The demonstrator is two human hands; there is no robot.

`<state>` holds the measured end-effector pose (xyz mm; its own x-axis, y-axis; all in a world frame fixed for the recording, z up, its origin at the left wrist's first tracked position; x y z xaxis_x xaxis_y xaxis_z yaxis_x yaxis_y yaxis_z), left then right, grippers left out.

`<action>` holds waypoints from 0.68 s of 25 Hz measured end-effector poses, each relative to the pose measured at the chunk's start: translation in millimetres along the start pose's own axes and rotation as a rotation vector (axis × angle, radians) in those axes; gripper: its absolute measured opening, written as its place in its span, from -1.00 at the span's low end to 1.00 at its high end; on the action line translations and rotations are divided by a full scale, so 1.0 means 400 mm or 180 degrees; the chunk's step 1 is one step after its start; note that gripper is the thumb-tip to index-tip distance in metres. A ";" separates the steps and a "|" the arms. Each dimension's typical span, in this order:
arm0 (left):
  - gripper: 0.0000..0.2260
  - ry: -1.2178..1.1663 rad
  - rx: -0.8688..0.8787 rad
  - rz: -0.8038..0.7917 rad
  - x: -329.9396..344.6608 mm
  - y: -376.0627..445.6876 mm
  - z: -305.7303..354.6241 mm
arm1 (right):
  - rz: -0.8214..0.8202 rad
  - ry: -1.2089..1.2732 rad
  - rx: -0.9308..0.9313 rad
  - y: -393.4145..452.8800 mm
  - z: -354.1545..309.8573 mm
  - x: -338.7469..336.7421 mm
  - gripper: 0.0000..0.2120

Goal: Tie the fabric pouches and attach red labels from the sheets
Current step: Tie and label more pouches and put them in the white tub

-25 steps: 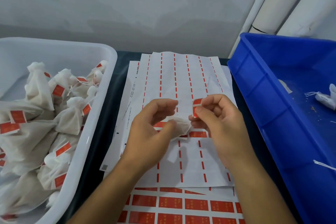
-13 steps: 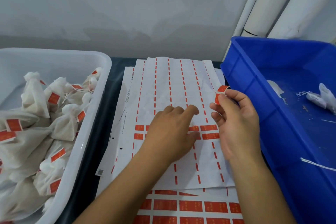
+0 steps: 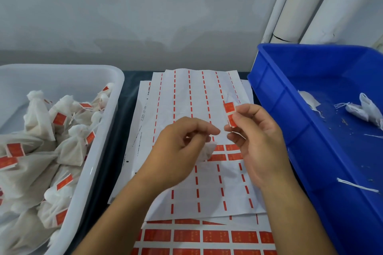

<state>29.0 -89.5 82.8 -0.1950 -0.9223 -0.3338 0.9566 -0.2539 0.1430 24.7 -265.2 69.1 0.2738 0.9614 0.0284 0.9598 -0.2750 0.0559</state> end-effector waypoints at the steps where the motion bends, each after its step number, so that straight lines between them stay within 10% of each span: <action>1: -0.67 -0.0269 -0.0043 0.0056 -0.008 -0.012 -0.003 | -0.0198 -0.0053 -0.0020 -0.005 -0.007 0.015 -0.94; 17: -0.69 -0.1570 -0.0401 0.0239 -0.028 -0.075 -0.093 | -0.1294 -0.1295 -0.0318 -0.060 -0.011 0.116 -0.76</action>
<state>10.6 -60.6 47.7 -0.1747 -0.9721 0.1567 0.9846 -0.1727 0.0260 14.0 -214.1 73.4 -0.0948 0.9119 -0.3994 0.9877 0.1361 0.0764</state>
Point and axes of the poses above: each hand's wrist, its own y-axis towards the middle knuckle, its own x-axis out of the palm, z = x × y, the point moved 9 cm from there along y, towards the middle knuckle, and after that the axes turned 6 degrees about -y, right-handed, at the moved point
